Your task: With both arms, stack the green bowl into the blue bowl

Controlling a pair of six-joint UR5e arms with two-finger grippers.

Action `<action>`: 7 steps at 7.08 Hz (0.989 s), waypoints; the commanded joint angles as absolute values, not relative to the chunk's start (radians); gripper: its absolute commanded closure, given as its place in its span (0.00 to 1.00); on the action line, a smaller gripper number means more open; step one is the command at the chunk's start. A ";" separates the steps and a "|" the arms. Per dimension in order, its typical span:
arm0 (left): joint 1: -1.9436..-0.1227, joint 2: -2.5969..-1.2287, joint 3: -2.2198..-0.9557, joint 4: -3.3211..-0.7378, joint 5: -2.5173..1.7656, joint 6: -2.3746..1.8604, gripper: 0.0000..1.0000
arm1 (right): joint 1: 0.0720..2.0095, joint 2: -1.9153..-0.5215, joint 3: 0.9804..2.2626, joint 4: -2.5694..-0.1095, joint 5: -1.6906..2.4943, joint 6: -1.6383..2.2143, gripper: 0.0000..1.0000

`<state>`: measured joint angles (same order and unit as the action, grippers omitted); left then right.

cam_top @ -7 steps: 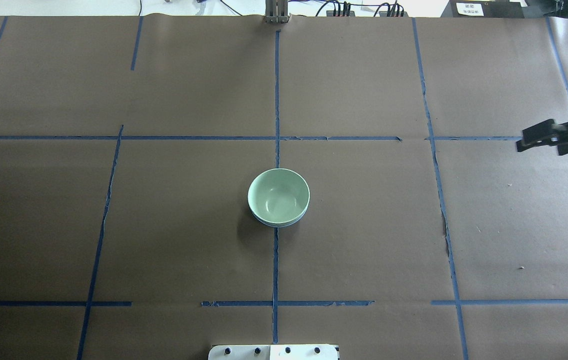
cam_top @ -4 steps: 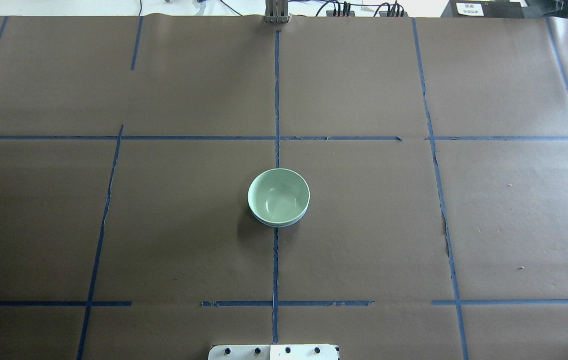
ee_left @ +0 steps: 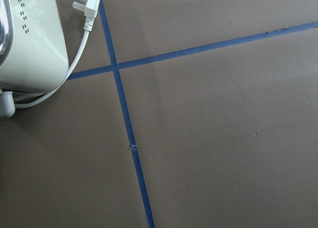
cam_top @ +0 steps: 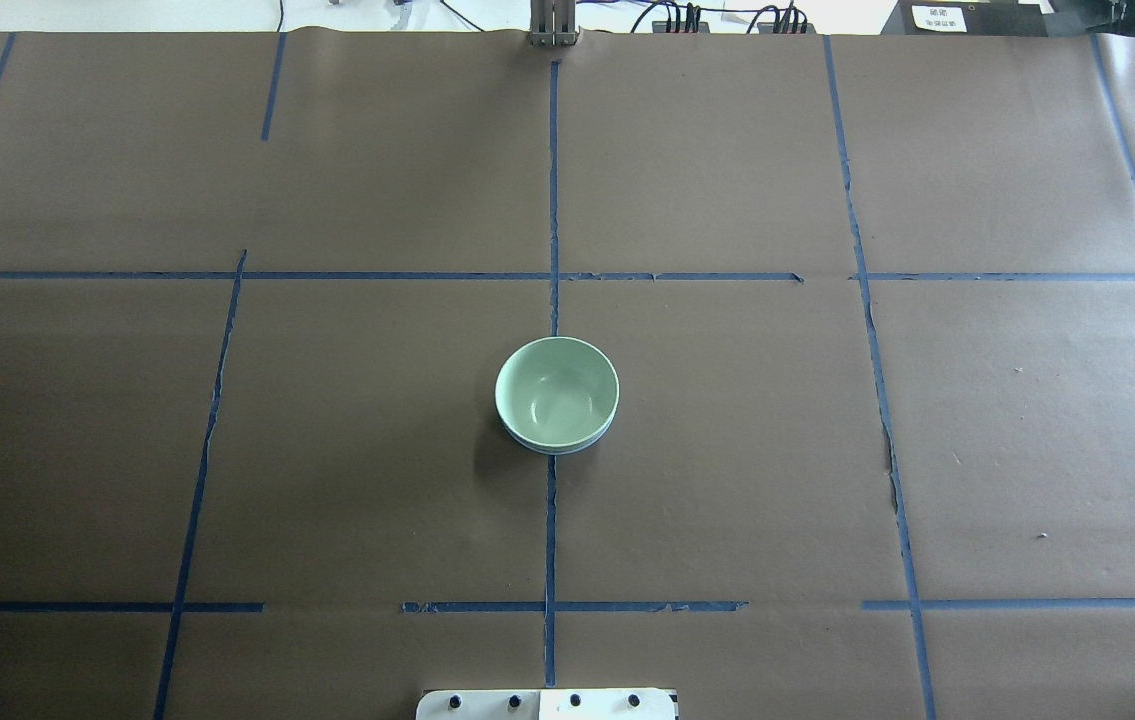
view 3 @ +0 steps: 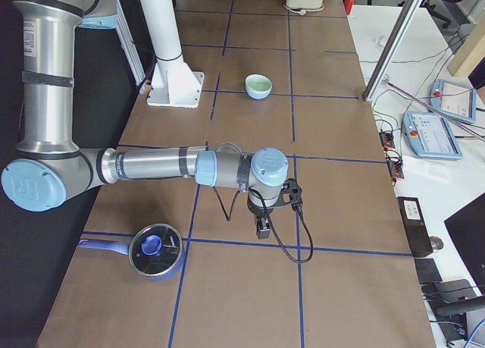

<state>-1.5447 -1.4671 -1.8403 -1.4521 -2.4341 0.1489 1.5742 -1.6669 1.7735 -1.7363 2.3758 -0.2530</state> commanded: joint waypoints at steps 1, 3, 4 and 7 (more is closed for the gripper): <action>-1.545 -1.465 -1.839 -1.453 -2.433 0.132 0.00 | 1.574 -1.664 1.772 -1.735 2.375 -0.252 0.00; -1.548 -1.459 -1.853 -1.457 -2.433 0.143 0.00 | 1.574 -1.664 1.772 -1.732 2.376 -0.252 0.00; -1.549 -1.442 -1.862 -1.459 -2.433 0.143 0.00 | 1.574 -1.666 1.772 -1.732 2.376 -0.252 0.00; -1.548 -1.407 -1.879 -1.466 -2.434 0.140 0.00 | 1.572 -1.667 1.767 -1.730 2.373 -0.250 0.00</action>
<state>-1.5480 -1.4264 -1.8704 -1.4591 -2.4345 0.1412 1.5728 -1.6663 1.7703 -1.7309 2.3754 -0.2505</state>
